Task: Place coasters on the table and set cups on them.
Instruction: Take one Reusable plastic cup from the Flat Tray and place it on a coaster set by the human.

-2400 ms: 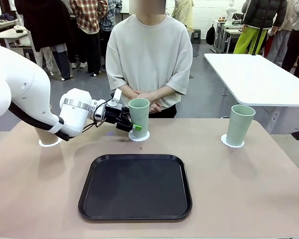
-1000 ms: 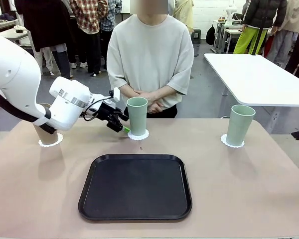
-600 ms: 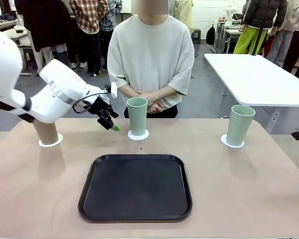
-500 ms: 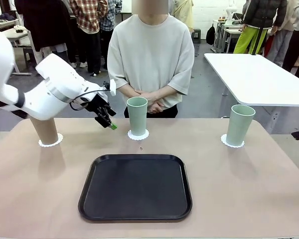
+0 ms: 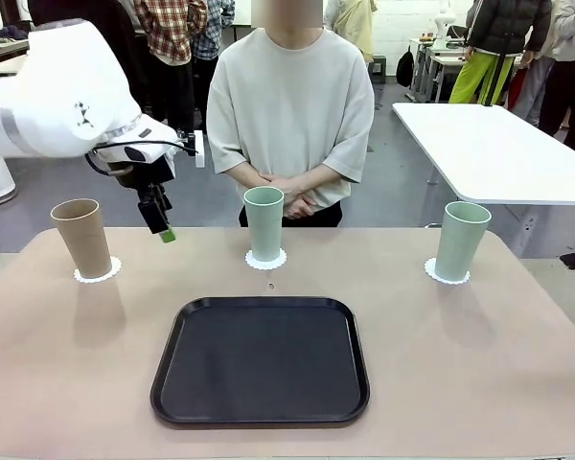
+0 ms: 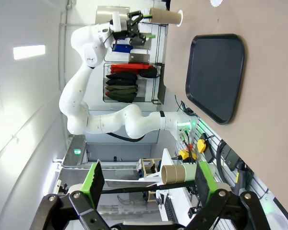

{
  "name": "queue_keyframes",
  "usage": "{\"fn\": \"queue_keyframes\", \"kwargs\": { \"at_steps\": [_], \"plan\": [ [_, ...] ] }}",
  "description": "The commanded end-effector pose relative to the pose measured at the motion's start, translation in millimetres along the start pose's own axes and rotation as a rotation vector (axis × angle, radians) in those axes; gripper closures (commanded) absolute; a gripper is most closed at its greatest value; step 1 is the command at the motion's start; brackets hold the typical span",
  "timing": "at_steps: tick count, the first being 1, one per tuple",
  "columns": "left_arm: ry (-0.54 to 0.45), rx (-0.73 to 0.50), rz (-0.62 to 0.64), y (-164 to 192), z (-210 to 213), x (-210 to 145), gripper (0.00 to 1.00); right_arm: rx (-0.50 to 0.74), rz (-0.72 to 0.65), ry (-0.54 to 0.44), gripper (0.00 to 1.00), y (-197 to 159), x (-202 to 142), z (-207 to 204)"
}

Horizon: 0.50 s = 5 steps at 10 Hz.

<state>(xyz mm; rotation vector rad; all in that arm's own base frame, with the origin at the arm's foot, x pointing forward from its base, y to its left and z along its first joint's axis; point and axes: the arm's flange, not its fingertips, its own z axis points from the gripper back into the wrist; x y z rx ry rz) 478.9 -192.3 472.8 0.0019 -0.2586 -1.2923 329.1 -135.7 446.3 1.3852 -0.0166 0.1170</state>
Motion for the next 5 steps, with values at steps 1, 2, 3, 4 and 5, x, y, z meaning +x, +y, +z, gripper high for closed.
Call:
{"fn": "queue_keyframes", "kwargs": {
  "at_steps": [1, 2, 3, 4, 5],
  "plan": [
    [0.083, -0.040, -0.030, -11.7, 12.1, 11.5, 0.00, -0.001, -0.015, -0.001, 0.00, 1.3, -0.7, 0.5],
    [0.089, -0.033, -0.041, -10.8, 14.0, 12.6, 0.00, -0.001, -0.015, -0.001, 0.00, 1.3, -0.7, 0.5],
    [0.081, 0.018, -0.041, -9.8, 9.7, 9.8, 0.00, -0.001, -0.015, -0.001, 0.00, 1.3, -0.7, 0.5],
    [0.069, -0.043, -0.032, -17.0, 13.0, 6.2, 0.00, -0.001, -0.015, -0.001, 0.00, 1.3, -0.7, 0.5],
    [0.069, -0.043, -0.032, -17.0, 13.0, 6.2, 0.00, -0.001, -0.015, -0.001, 0.00, 1.3, -0.7, 0.5]
  ]
}}
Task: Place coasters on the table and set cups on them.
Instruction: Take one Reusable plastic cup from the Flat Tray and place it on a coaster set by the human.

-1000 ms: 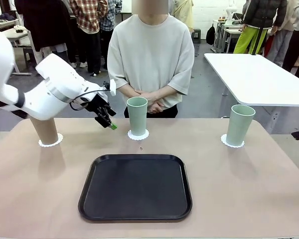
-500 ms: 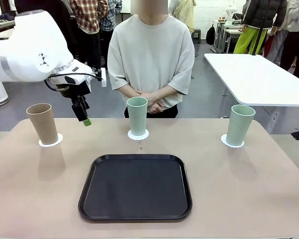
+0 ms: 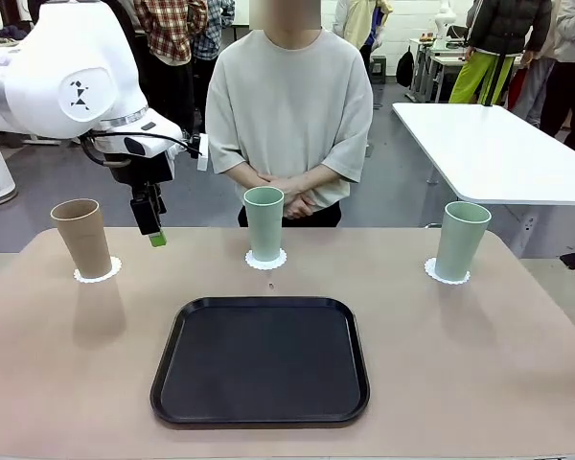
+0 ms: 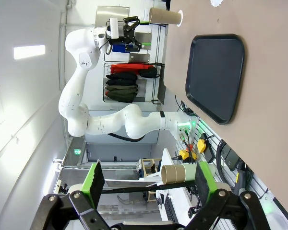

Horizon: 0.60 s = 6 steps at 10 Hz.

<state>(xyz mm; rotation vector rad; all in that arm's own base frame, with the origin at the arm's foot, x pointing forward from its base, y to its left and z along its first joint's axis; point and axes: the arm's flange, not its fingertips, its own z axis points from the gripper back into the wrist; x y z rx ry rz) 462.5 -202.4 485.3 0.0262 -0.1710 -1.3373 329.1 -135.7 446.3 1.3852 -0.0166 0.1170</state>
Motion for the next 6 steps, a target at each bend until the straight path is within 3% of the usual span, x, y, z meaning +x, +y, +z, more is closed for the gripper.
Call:
{"fn": "queue_keyframes", "kwargs": {
  "at_steps": [1, 6],
  "plan": [
    [-0.007, -0.007, 0.011, -0.5, -1.0, -1.6, 0.00, -0.001, -0.015, -0.001, 0.00, 1.3, -0.7, 0.5],
    [0.000, -0.001, 0.002, 0.6, -0.2, -0.8, 0.00, -0.001, -0.015, -0.001, 0.00, 1.3, -0.7, 0.5]
  ]
}}
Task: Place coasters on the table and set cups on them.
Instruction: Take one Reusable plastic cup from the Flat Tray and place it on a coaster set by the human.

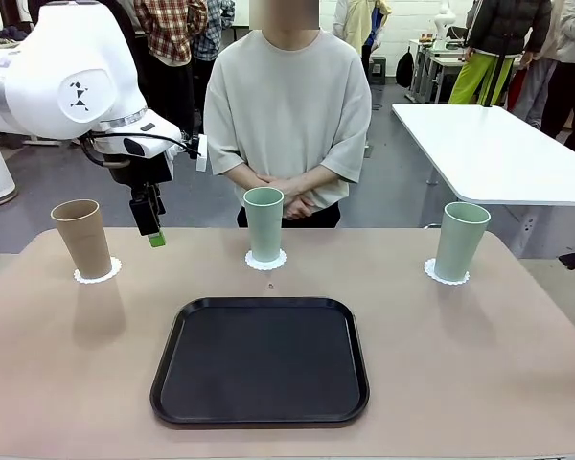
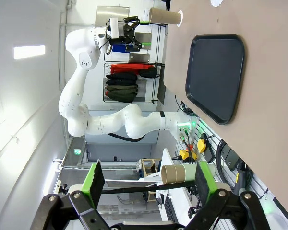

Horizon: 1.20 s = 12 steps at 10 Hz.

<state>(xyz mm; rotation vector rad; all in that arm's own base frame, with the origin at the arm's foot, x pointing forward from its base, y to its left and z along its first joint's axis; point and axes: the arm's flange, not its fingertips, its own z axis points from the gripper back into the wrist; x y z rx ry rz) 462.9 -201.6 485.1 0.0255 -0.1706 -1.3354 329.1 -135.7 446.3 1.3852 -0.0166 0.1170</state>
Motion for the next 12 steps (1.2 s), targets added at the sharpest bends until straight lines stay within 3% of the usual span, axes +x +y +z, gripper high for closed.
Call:
{"fn": "queue_keyframes", "kwargs": {
  "at_steps": [1, 3, 4, 5, 6, 9, 12],
  "plan": [
    [-0.295, -0.203, 0.088, 12, 33, -1, 0.00, -0.001, -0.015, -0.001, 0.00, 1, -1, 0],
    [-0.748, -0.495, 0.334, -24, 37, -40, 0.00, -0.001, -0.015, -0.001, 0.00, 1, -1, 0],
    [-0.863, -0.635, 0.389, -32, 32, -72, 0.00, -0.001, -0.015, -0.001, 0.00, 1, -1, 0],
    [-0.891, -0.785, 0.470, -23, 31, -102, 0.00, -0.001, -0.015, -0.001, 0.00, 1, -1, 0],
    [-0.828, -0.940, 0.600, -24, 18, -133, 0.00, -0.001, -0.015, -0.001, 0.00, 1, -1, 0],
    [-0.966, -0.790, 0.882, -21, 25, -218, 0.00, -0.001, -0.015, -0.001, 0.00, 1, -1, 0],
    [-1.050, -0.817, 1.097, 7, 17, -299, 0.00, -0.001, -0.015, -0.001, 0.00, 1, -1, 0]
  ]
}}
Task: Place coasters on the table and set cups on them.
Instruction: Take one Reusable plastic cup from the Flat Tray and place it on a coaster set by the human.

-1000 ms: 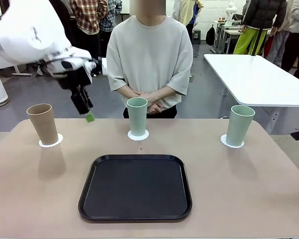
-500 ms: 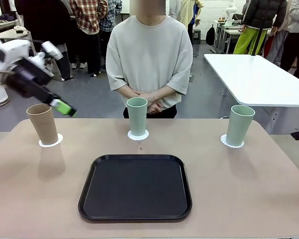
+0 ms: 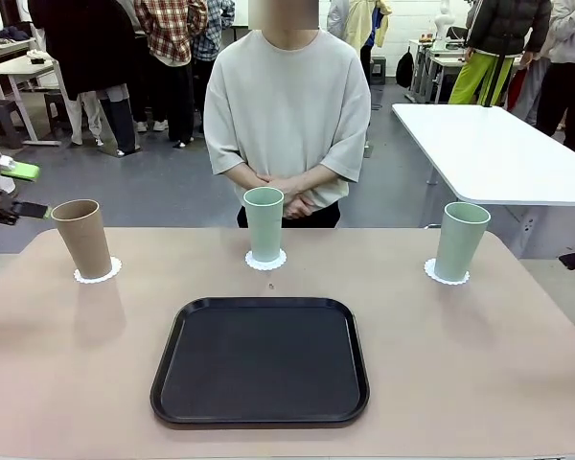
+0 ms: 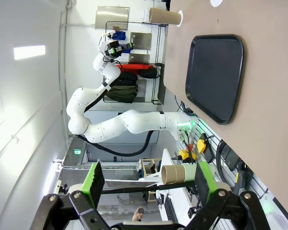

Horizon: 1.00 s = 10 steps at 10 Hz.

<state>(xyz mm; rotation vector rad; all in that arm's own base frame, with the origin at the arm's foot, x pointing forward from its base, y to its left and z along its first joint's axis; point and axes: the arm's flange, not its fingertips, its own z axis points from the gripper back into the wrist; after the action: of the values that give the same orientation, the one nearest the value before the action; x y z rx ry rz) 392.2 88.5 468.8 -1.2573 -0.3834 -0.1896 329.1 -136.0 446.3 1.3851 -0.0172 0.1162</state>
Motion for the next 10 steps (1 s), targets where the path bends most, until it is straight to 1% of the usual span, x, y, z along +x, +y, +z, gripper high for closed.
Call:
{"fn": "queue_keyframes", "kwargs": {
  "at_steps": [1, 4, 6, 7, 8, 10],
  "plan": [
    [-0.070, -0.012, 0.062, 9, 17, 20, 0.00, -0.001, -0.015, 0.000, 0.00, 1, -1, 0],
    [-0.052, -0.007, 0.135, 30, 50, 29, 0.00, -0.001, -0.015, 0.000, 0.00, 1, -1, 0],
    [-0.071, -0.036, 0.139, 45, 60, 26, 0.00, -0.001, -0.015, 0.000, 0.00, 1, -1, 0],
    [-0.074, -0.044, 0.097, 45, 60, 30, 0.00, -0.001, -0.015, 0.000, 0.00, 1, -1, 0],
    [-0.069, -0.003, 0.123, 43, 51, 24, 0.00, -0.001, -0.015, 0.000, 0.00, 1, -1, 0],
    [-0.069, -0.003, 0.123, 43, 51, 24, 0.00, -0.001, -0.015, 0.000, 0.00, 1, -1, 0]
  ]
}}
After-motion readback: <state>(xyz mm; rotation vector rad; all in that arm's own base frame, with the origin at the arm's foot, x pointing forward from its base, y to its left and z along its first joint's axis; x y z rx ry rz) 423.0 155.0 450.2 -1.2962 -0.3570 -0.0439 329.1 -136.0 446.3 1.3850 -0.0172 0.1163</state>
